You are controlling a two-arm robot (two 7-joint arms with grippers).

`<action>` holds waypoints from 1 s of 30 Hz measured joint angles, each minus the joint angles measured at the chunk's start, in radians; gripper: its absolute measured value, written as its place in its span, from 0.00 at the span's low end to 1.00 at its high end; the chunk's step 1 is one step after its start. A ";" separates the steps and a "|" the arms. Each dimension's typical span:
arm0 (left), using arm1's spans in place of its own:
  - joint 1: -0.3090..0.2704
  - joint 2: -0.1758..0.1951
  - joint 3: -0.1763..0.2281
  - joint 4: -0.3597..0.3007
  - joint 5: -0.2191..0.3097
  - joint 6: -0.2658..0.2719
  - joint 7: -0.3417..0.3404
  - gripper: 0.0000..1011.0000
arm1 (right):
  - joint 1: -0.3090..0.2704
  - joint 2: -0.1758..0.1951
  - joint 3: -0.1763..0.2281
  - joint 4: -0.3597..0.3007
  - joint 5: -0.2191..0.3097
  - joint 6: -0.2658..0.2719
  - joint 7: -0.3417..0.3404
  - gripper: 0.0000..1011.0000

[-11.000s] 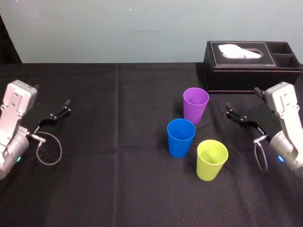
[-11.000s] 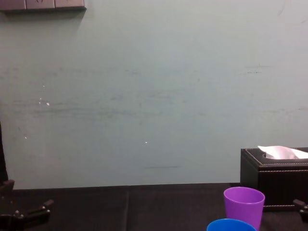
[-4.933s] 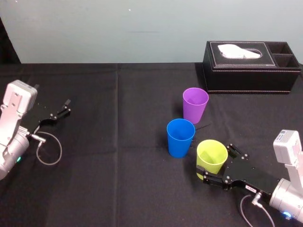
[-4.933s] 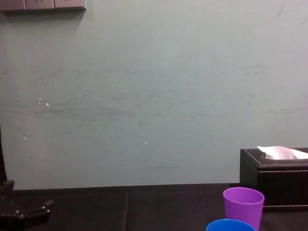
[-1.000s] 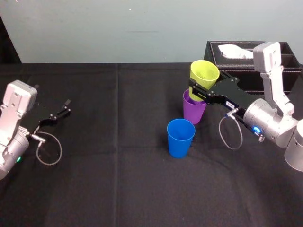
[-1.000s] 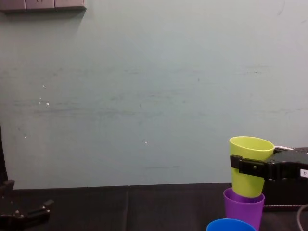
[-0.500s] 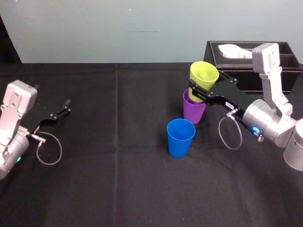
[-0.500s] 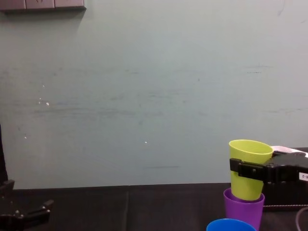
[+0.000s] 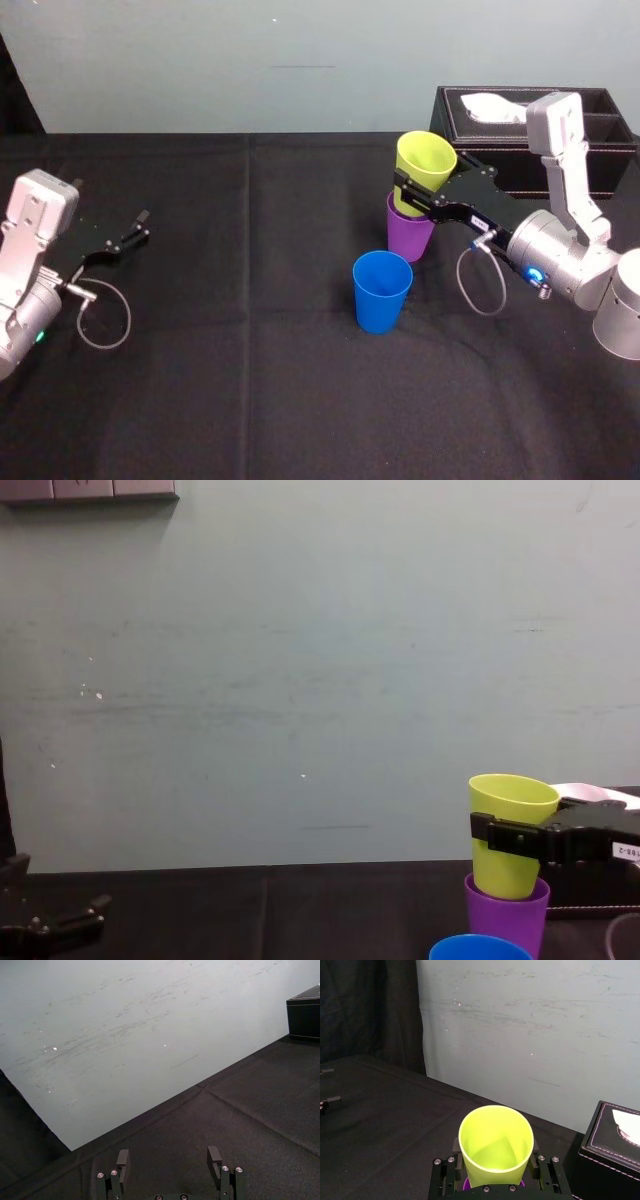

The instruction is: Stack the three plastic cups sequentially using one hand.

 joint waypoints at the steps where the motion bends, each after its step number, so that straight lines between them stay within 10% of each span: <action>1: 0.000 0.000 0.000 0.000 0.000 0.000 0.000 1.00 | 0.001 -0.001 0.000 0.001 0.000 0.000 0.000 0.73; 30: 0.000 0.000 0.000 0.000 0.000 0.000 0.000 1.00 | 0.024 -0.022 -0.011 0.058 -0.018 0.004 -0.005 0.73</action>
